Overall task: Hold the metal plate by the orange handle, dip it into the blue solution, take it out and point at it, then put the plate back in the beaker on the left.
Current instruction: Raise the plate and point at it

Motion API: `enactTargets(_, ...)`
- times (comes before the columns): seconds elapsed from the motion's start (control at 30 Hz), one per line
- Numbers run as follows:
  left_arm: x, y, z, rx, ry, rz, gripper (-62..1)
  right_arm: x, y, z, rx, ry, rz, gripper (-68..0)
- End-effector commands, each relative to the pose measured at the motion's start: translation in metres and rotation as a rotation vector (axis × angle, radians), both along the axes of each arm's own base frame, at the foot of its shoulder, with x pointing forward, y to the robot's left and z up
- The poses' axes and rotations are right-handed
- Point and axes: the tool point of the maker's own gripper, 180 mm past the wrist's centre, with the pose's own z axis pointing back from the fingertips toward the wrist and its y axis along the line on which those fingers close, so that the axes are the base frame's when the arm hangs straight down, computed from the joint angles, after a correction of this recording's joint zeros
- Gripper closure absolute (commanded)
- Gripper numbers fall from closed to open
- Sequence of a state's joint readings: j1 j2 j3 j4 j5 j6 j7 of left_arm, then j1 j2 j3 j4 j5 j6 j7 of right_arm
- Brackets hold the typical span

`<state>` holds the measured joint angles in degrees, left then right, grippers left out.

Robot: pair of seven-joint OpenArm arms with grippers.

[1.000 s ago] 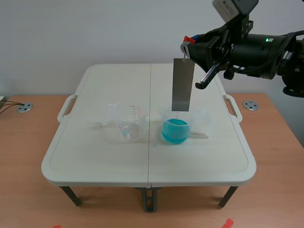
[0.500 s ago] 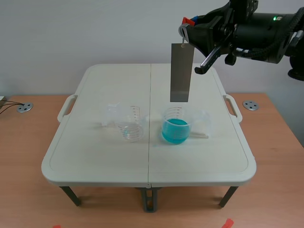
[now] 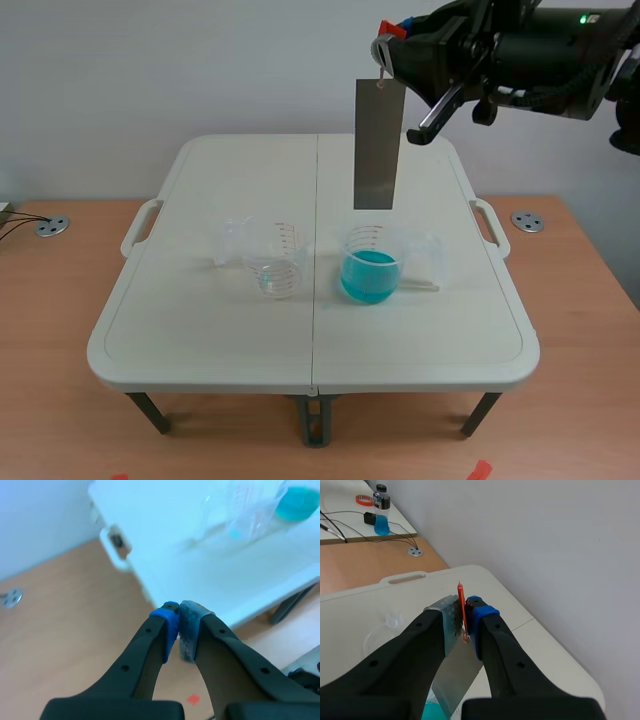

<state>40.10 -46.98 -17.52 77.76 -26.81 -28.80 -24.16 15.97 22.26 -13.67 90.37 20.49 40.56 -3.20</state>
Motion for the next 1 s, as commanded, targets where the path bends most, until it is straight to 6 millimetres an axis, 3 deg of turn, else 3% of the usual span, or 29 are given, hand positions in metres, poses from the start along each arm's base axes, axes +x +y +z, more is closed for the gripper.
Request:
enactTargets(0.0, 0.005, -0.016, 0.01, -0.034, -0.019, -0.046, -1.6, 0.002, -0.005, 0.023, 0.035, -0.053, -0.007, -1.3)
enactTargets(0.13, 0.02, -0.037, 0.02, -0.042, -0.039, -0.108, -1.6, 0.003, -0.011, 0.027, 0.045, -0.058, -0.023, -1.3)
enactTargets(0.63, 0.069, -0.113, 0.014, 0.014, -0.073, -0.257, -1.6, 0.004, -0.012, 0.026, 0.039, -0.054, -0.029, -1.3)
enactTargets(0.97, 0.097, -0.185, 0.022, 0.042, -0.145, -0.362, -1.6, 0.004, -0.012, 0.026, 0.04, -0.054, -0.028, -1.3)
